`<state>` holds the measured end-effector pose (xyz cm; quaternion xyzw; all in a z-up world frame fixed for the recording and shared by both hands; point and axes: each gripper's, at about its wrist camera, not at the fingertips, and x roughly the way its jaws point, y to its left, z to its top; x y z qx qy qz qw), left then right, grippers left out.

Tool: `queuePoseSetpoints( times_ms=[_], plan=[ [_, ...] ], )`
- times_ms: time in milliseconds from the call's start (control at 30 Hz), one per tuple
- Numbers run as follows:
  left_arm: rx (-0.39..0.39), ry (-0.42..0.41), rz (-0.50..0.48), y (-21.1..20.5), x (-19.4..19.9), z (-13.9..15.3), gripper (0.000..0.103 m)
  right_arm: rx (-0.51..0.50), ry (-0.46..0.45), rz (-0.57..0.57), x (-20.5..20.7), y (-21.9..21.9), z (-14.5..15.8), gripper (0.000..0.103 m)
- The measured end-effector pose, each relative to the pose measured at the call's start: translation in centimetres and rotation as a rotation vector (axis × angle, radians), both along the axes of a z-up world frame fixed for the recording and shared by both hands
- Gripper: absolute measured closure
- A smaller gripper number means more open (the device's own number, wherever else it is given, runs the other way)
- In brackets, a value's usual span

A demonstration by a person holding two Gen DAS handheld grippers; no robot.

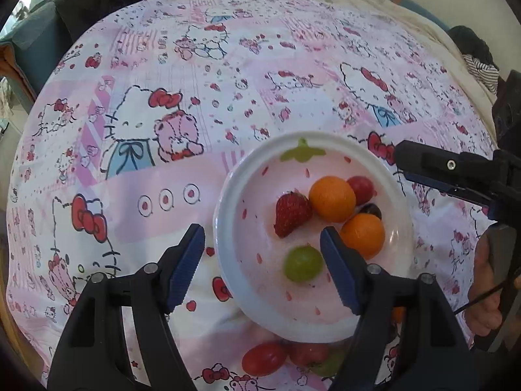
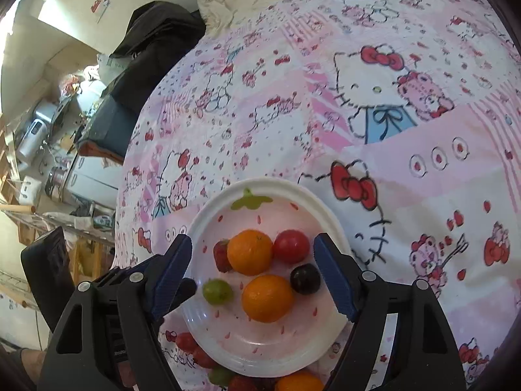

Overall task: Organize fruits
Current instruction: 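Open the left gripper over the plate while the right gripper releases the mandarin onto it, then move both open grippers from the plate back to the fruit pile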

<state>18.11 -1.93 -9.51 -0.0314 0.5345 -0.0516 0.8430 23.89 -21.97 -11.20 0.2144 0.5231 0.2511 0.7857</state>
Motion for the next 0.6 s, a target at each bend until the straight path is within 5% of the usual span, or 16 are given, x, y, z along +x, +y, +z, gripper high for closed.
queuePoseSetpoints(
  times_ms=[600],
  plan=[
    [0.051,-0.111,0.027,0.4,-2.6,3.3,0.033,-0.081,-0.094,-0.044,-2.1,-1.4,3.6,0.023]
  ],
)
